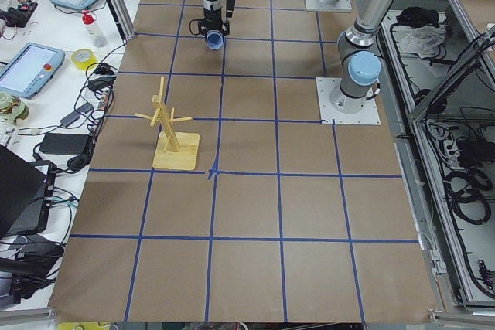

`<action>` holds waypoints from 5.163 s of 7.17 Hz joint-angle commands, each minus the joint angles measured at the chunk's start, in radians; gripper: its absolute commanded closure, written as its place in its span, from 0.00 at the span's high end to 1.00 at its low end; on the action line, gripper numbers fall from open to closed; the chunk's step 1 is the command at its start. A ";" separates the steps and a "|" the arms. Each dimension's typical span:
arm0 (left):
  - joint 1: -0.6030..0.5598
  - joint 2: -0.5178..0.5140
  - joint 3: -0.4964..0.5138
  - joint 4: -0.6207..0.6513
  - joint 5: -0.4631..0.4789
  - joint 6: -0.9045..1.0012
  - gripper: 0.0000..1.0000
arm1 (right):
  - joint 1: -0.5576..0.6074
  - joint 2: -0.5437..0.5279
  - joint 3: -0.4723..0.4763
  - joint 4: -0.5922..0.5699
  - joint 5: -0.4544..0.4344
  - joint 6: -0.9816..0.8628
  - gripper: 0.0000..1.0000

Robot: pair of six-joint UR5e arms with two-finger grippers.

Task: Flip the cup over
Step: 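Lift the cup with the right gripper and carry it toward the left gripper, then lay the cup on its side on the table and release it with the right gripper, then reach the left gripper toward the lying cup's mouth while the right gripper withdraws, then close the left gripper on the rim of the lying cup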

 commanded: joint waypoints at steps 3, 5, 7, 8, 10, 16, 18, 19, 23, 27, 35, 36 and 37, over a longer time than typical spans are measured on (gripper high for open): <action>0.000 0.001 -0.001 -0.001 -0.003 0.000 1.00 | 0.009 -0.007 0.005 0.012 -0.002 0.007 1.00; 0.000 0.001 -0.001 -0.001 -0.001 0.000 1.00 | -0.002 -0.048 0.005 0.020 -0.002 0.007 1.00; 0.000 -0.001 -0.001 -0.009 -0.011 -0.002 1.00 | -0.069 -0.181 0.005 0.172 0.004 0.005 1.00; 0.000 0.002 -0.005 -0.036 -0.012 0.001 1.00 | -0.130 -0.253 0.006 0.254 0.006 0.011 1.00; 0.009 0.016 -0.040 -0.038 -0.105 0.002 1.00 | -0.264 -0.385 0.006 0.383 0.006 0.016 1.00; 0.104 -0.200 -0.262 0.338 -0.585 0.060 1.00 | -0.375 -0.577 0.026 0.512 -0.014 0.600 1.00; 0.104 -0.303 -0.278 0.446 -0.693 0.063 1.00 | -0.373 -0.599 0.029 0.514 -0.016 0.822 1.00; 0.104 -0.364 -0.283 0.510 -0.695 0.067 1.00 | -0.375 -0.619 0.037 0.521 -0.026 0.926 1.00; 0.103 -0.478 -0.300 0.620 -0.848 0.067 1.00 | -0.373 -0.662 0.080 0.604 -0.125 1.067 1.00; 0.100 -0.558 -0.341 0.763 -0.913 0.057 1.00 | -0.373 -0.662 0.087 0.606 -0.122 1.079 1.00; 0.081 -0.581 -0.338 0.770 -1.038 -0.006 0.37 | -0.375 -0.663 0.089 0.617 -0.123 1.079 1.00; 0.083 -0.563 -0.334 0.770 -1.035 -0.032 0.23 | -0.375 -0.663 0.089 0.617 -0.123 1.079 1.00; 0.083 -0.562 -0.330 0.773 -1.034 -0.052 0.14 | -0.375 -0.663 0.089 0.618 -0.123 1.079 1.00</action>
